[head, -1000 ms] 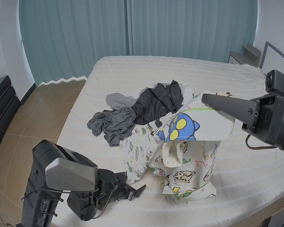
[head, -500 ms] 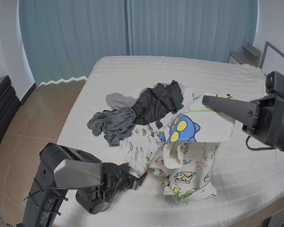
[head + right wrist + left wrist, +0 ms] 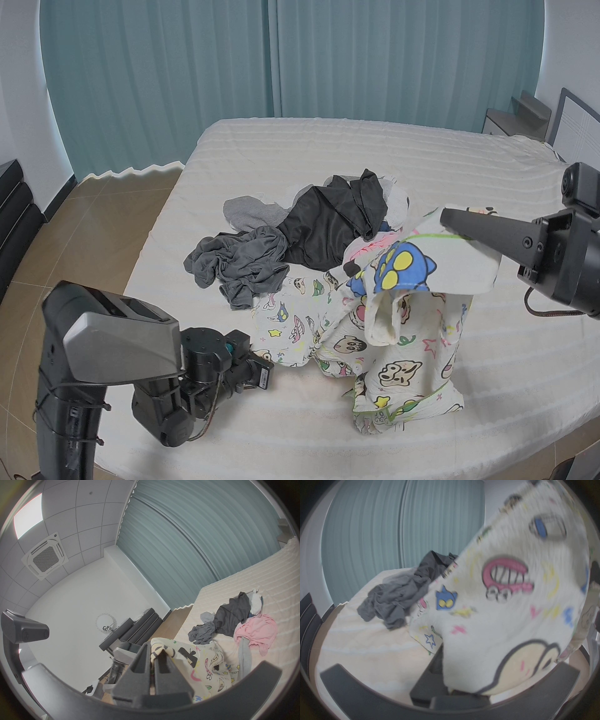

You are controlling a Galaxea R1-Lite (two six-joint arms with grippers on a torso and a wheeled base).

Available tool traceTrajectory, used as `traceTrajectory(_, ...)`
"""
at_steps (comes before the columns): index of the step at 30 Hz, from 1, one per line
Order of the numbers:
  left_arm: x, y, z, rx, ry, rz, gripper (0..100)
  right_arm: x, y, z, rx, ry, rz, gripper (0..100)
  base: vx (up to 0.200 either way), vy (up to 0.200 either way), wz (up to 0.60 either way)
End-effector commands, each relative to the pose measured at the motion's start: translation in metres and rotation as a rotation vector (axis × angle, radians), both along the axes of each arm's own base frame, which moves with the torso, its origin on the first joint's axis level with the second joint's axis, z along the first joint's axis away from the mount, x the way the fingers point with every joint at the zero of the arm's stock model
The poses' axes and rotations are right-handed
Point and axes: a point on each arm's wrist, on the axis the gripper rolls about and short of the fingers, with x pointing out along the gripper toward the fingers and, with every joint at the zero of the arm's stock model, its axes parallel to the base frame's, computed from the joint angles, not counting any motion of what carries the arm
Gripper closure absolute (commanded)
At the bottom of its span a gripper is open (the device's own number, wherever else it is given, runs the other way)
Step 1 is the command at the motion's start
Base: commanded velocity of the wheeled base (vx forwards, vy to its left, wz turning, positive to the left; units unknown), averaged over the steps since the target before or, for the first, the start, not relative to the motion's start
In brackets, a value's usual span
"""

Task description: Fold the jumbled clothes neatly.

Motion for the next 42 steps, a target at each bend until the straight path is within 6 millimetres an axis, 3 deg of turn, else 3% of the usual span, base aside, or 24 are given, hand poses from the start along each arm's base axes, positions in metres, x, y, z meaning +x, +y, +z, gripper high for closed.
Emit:
traceTrajectory(1,-0.023,0.031,0.070,-0.110,-0.102,0.056,100,0.005,-0.020,-0.002,0.001,-0.006,-0.096,100,0.000,0.000,0.00)
traceTrajectory(9,-0.050,0.062,0.155,-0.254,-0.338,0.110,100,0.010,-0.041,-0.007,-0.003,-0.004,-0.206,100,0.000,0.000,0.00)
traceTrajectory(14,-0.060,0.079,0.185,-0.253,-0.443,0.146,100,0.013,-0.050,-0.005,-0.010,-0.020,-0.267,100,0.000,0.000,0.00)
traceTrajectory(18,-0.070,0.088,0.220,-0.278,-0.521,0.163,100,0.016,-0.057,-0.002,-0.015,-0.046,-0.311,100,0.000,0.000,0.00)
traceTrajectory(24,-0.092,0.103,0.286,-0.299,-0.580,0.190,100,0.003,-0.069,0.038,0.058,-0.179,-0.349,100,0.000,0.000,0.00)
traceTrajectory(33,-0.145,0.121,0.353,-0.269,-0.499,0.188,100,-0.015,-0.076,0.080,0.125,-0.283,-0.343,100,0.000,0.000,0.00)
traceTrajectory(37,-0.160,0.127,0.373,-0.281,-0.526,0.189,100,-0.022,-0.079,0.096,0.154,-0.325,-0.338,100,0.000,0.000,0.00)
traceTrajectory(42,-0.172,0.131,0.385,-0.301,-0.569,0.191,100,-0.025,-0.080,0.096,0.142,-0.330,-0.331,100,0.000,0.000,0.00)
